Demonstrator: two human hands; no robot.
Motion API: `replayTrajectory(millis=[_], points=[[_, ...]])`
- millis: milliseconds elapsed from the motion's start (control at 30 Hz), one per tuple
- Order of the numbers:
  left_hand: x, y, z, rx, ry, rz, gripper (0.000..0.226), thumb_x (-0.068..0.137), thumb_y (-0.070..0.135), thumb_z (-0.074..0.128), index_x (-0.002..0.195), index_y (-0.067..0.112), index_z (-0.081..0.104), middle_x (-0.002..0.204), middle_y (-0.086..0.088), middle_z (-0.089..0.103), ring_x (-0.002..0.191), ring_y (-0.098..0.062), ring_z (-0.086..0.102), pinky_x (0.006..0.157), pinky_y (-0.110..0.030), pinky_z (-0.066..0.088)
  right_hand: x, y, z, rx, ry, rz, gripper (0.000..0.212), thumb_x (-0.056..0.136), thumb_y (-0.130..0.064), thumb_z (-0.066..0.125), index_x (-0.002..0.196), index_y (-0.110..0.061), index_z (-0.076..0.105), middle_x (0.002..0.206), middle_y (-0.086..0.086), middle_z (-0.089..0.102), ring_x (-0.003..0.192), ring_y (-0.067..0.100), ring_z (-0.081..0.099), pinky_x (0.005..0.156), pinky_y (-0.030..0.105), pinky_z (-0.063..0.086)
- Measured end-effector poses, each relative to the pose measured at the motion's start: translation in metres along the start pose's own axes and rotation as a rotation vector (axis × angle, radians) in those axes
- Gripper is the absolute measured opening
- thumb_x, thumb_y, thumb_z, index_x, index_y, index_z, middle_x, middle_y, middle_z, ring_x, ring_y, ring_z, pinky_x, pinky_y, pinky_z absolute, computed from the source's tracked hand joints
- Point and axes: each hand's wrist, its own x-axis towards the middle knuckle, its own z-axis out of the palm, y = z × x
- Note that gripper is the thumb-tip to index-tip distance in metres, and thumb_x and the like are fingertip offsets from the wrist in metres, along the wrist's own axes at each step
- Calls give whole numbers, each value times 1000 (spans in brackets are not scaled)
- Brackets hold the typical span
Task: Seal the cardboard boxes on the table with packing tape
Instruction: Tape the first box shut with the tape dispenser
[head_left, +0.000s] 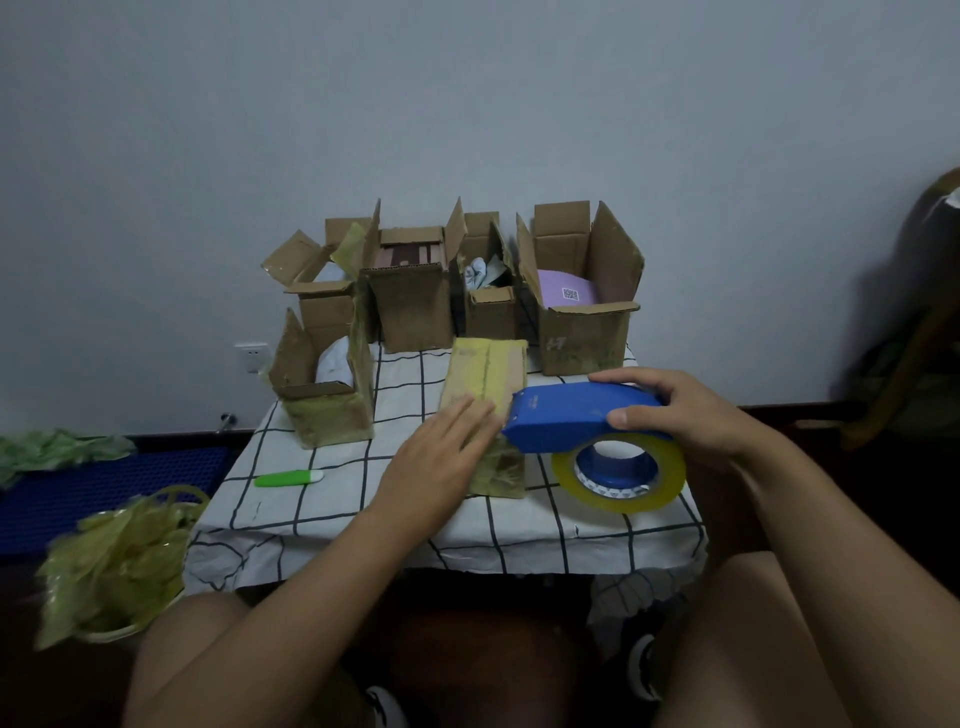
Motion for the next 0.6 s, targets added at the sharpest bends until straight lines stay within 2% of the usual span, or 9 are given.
replayTrajectory(millis=[67, 133, 233, 333, 467, 600], points=[[1, 5, 4, -37, -21, -18, 75, 65, -4, 79, 135, 4, 54, 135, -15, 58, 123, -33, 57, 94, -44, 51, -1, 5, -1, 4, -8, 10, 47, 71, -39, 80, 117, -38, 68, 117, -5, 63, 102, 19, 66, 81, 25, 56], [2, 7, 6, -71, -32, -42, 66, 74, 10, 79, 135, 6, 54, 134, -14, 58, 119, -32, 59, 92, -44, 54, -3, 6, -1, -13, -30, 13, 49, 71, -38, 73, 120, -39, 64, 119, -6, 60, 102, 17, 65, 78, 22, 56], [1, 9, 6, -50, -3, -78, 54, 80, 28, 78, 128, 12, 60, 129, -11, 60, 115, -30, 60, 84, -41, 56, -6, 10, -1, -13, -56, 12, 52, 71, -37, 74, 122, -42, 62, 122, -7, 57, 103, 15, 64, 78, 21, 55], [4, 14, 8, -37, 79, -112, 33, 89, 25, 62, 119, 13, 66, 121, -9, 65, 108, -29, 63, 69, -37, 56, -9, 11, 0, -11, -48, 1, 51, 73, -34, 79, 120, -44, 62, 121, -9, 56, 101, 9, 64, 76, 18, 54], [6, 14, 12, -24, 80, -137, 41, 81, 17, 78, 120, 16, 67, 118, -8, 66, 105, -29, 64, 62, -35, 54, -19, 10, -16, -74, -59, -10, 53, 75, -35, 82, 123, -44, 62, 123, -12, 57, 100, 3, 63, 76, 15, 53], [7, 14, 13, -42, 53, -141, 39, 84, 22, 76, 122, 19, 66, 119, -7, 66, 106, -28, 64, 62, -36, 54, -29, 5, -33, -166, -72, -8, 52, 70, -39, 74, 119, -51, 63, 123, -15, 59, 98, 1, 62, 75, 14, 52]])
